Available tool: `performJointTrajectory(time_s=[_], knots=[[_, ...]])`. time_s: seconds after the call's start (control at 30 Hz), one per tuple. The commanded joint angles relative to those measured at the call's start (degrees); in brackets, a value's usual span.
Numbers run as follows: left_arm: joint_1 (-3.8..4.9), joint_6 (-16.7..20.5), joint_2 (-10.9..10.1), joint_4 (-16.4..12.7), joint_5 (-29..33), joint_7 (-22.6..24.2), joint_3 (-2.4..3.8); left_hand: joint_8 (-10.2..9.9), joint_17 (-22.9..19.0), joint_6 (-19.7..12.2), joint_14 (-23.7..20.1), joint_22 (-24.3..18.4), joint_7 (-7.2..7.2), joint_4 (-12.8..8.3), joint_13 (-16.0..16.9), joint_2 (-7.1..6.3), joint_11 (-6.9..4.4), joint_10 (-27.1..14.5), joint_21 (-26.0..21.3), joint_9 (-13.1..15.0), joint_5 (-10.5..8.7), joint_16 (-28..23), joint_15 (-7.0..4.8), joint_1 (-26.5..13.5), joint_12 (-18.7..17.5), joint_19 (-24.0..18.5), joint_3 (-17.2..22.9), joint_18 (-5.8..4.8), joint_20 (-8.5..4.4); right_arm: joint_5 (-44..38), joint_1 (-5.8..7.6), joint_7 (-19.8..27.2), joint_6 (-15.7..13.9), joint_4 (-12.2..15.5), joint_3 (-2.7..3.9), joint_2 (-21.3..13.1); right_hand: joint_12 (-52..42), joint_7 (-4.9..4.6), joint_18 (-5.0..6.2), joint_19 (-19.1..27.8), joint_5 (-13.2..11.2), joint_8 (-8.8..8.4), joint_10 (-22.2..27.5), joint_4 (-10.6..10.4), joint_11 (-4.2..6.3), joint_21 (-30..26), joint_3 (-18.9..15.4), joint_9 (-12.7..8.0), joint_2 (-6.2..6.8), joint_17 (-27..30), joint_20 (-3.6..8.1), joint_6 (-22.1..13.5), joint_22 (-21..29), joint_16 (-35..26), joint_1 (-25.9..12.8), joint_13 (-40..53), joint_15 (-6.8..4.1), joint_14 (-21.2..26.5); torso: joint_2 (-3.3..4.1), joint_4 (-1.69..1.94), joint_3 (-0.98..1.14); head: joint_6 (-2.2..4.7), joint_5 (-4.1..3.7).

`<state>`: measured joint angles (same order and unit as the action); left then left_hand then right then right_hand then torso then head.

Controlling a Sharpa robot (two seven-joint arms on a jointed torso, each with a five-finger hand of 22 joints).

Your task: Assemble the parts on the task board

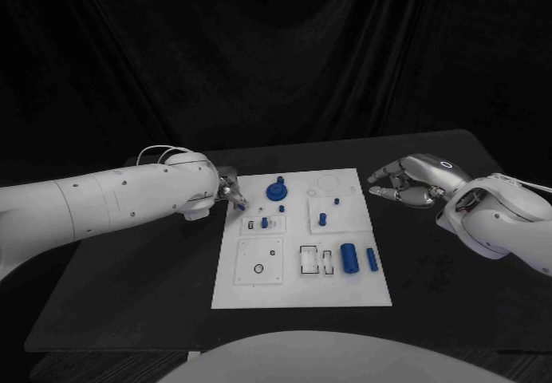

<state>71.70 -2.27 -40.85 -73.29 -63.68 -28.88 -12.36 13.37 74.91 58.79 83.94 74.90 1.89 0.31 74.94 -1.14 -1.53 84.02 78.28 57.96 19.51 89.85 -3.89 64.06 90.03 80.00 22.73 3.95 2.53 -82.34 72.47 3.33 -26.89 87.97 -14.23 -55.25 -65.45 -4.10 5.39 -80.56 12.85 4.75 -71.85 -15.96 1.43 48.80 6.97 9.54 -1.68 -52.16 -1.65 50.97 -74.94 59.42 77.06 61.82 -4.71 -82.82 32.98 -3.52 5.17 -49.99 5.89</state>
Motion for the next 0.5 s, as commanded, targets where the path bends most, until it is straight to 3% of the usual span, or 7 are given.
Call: performJointTrajectory(time_s=[0.03, 0.27, 0.5], knots=[[0.19, 3.85, -1.30, -2.29, 1.31, -1.21, 0.06, -0.07, 15.09, 0.39, 6.06, 7.13, -0.01, -1.28, 15.06, -0.08, -0.28, 5.98, -0.23, 0.19, 0.34, 0.15, -0.31, -1.05, -0.03, -0.07, 2.13, -0.25, -0.19, -0.09, -0.12, -1.35, 0.06, 0.21, 0.04, -0.13, 0.37, 0.04, 1.15, -0.05, 0.26, -0.27, 0.25, -0.14, -0.28, -0.39, 0.33, -0.06, 0.20, 0.05, -0.26, 0.32, -6.33, -0.21, 0.56, -0.05, 0.18, 0.34, -0.02, -0.04, -0.01, -0.01, -0.06], [0.25, 4.08, -3.99, -6.46, 7.19, -4.17, 0.05, -0.12, 15.09, 0.40, 6.06, 6.90, 0.03, -1.72, 15.06, -0.55, -0.27, 5.98, -0.82, 0.50, 1.14, 0.15, -0.32, -1.96, -0.03, -0.43, 3.96, -0.11, -0.22, -0.09, -0.12, -1.57, 0.15, 0.32, 0.04, -0.34, 0.44, 0.04, 1.15, -0.05, 0.30, -0.29, 0.31, -0.17, -0.28, -0.41, 0.35, -0.07, 0.21, 0.13, -0.26, 0.32, -6.33, -0.28, 0.57, -0.13, 0.19, 0.36, -0.09, -0.11, 0.03, -0.01, 0.06], [0.24, 5.16, -5.24, -9.12, 8.38, -4.83, 0.03, -0.19, 15.09, 0.31, 6.06, 6.91, 0.09, -1.67, 15.06, -0.58, -0.23, 5.98, -0.85, 0.52, 1.26, 0.15, -0.30, -2.23, -0.03, -0.44, 4.21, -0.11, -0.21, -0.09, -0.12, -1.62, 0.17, 0.32, 0.04, -0.32, 0.44, 0.04, 1.15, -0.05, 0.30, -0.29, 0.31, -0.17, -0.28, -0.41, 0.35, -0.07, 0.21, 0.13, -0.26, 0.32, -6.33, -0.28, 0.57, -0.13, 0.19, 0.36, -0.09, 0.00, 0.12, -0.01, 0.32]])
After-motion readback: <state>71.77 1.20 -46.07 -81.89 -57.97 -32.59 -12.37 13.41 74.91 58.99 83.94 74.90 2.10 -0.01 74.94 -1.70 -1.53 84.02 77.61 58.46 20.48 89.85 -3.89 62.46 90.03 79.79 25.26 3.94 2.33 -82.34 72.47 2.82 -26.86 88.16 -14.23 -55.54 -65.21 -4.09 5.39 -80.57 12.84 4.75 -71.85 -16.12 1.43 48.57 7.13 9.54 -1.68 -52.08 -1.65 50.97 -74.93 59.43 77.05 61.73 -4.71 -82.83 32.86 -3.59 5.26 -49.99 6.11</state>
